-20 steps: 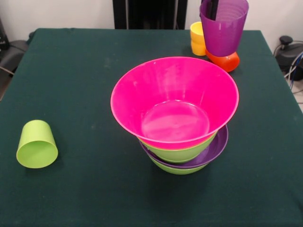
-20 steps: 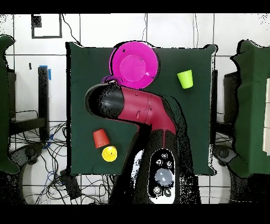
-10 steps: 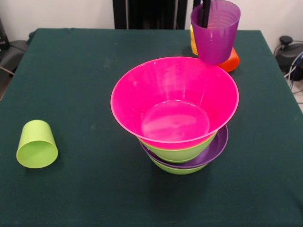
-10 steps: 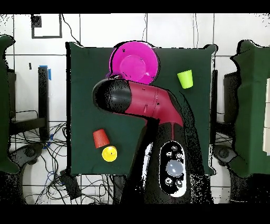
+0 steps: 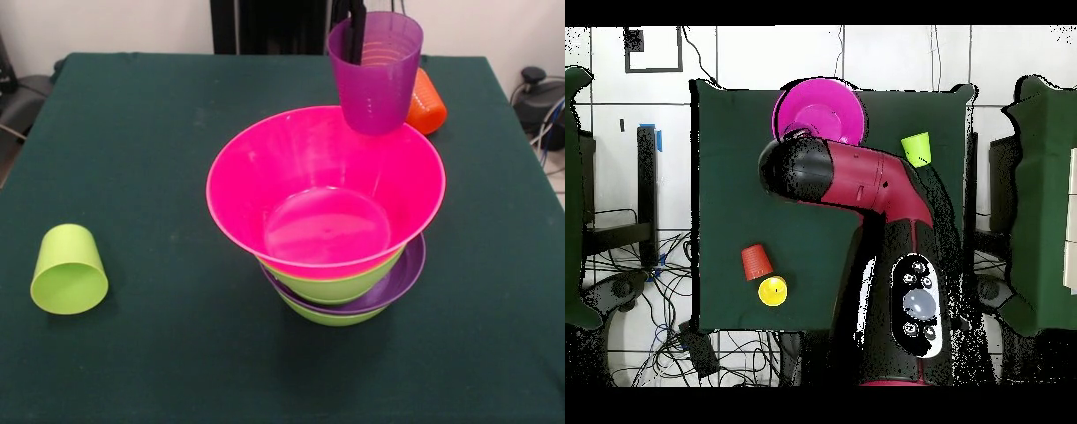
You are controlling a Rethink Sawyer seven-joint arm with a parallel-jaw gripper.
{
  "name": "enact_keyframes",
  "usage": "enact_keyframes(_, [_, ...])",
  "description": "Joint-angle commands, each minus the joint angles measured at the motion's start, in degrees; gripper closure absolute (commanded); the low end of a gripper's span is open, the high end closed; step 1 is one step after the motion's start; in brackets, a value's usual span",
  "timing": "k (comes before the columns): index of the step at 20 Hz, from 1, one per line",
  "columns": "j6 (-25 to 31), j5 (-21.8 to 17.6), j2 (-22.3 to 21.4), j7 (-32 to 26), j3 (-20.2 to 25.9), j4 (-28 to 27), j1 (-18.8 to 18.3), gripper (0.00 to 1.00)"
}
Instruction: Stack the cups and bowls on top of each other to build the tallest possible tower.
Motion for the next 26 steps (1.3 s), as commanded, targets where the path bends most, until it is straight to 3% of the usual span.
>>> enact_keyframes(1, [6.3, -5.2, 2.8, -11.8, 7.0, -2.6, -0.6, 1.00])
enact_keyframes(26, [7.0, -11.2, 7.0, -15.5, 13.5, -6.3, -6.4, 1.00])
